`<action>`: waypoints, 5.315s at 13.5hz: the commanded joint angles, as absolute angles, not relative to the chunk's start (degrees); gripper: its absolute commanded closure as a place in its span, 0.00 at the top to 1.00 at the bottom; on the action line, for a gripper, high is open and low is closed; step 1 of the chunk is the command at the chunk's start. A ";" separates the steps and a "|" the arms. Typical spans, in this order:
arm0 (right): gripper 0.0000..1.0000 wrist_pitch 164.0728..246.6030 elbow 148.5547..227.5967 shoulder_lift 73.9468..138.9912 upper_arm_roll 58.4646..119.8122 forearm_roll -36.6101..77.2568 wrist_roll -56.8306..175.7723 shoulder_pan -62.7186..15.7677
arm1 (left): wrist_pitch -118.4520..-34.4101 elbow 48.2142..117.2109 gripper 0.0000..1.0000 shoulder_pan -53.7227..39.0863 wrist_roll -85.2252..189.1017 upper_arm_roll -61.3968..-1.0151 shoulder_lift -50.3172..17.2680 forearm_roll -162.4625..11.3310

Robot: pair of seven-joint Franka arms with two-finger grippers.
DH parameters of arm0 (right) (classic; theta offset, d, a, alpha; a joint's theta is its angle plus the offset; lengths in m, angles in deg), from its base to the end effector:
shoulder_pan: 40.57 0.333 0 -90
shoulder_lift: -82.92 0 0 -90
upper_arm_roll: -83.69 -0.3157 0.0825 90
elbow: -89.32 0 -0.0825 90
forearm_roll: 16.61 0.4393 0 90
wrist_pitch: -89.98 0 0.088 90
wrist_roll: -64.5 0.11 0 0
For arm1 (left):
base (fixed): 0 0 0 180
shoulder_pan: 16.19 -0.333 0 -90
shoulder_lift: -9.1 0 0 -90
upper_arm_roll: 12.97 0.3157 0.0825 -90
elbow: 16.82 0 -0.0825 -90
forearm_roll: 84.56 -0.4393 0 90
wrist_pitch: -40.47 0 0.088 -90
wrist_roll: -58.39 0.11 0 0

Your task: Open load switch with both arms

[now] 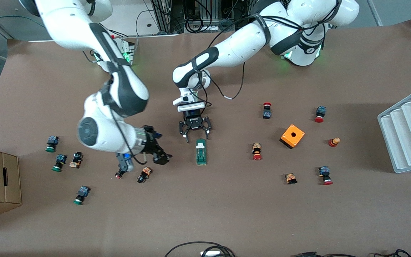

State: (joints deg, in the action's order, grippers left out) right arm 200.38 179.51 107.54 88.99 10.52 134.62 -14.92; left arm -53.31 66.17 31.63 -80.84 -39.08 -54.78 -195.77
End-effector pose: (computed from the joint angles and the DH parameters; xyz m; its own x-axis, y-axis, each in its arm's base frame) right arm 0.6630 0.2890 0.3668 0.4667 -0.7926 -0.3924 -0.8680 -0.4955 -0.0314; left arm 0.3423 -0.6403 0.0326 0.2187 0.0466 0.9747 0.1771 -0.9842 0.0074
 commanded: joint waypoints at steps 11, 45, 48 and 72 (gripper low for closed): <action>1.00 189.03 183.18 88.82 88.70 -14.06 68.15 -36.43 | -59.63 67.11 1.00 30.40 -65.12 -40.04 -37.24 -179.14; 1.00 196.24 189.95 83.09 93.18 -16.96 59.05 -35.48 | -75.81 58.94 1.00 11.58 17.15 -30.21 -7.25 -115.08; 1.00 196.76 189.87 83.27 93.18 -17.66 59.14 -35.39 | -75.81 58.41 1.00 11.58 21.73 -27.13 -6.46 -110.24; 1.00 196.77 189.86 83.36 93.09 -16.79 59.23 -35.48 | -64.04 65.00 1.00 1.39 37.20 -10.87 -1.01 -86.25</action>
State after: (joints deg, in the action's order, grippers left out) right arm 196.54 191.05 82.76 92.92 -16.02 58.68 -35.81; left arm -64.79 62.45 2.01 34.07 -12.62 -3.64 -89.38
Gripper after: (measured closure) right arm 0.000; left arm 0.000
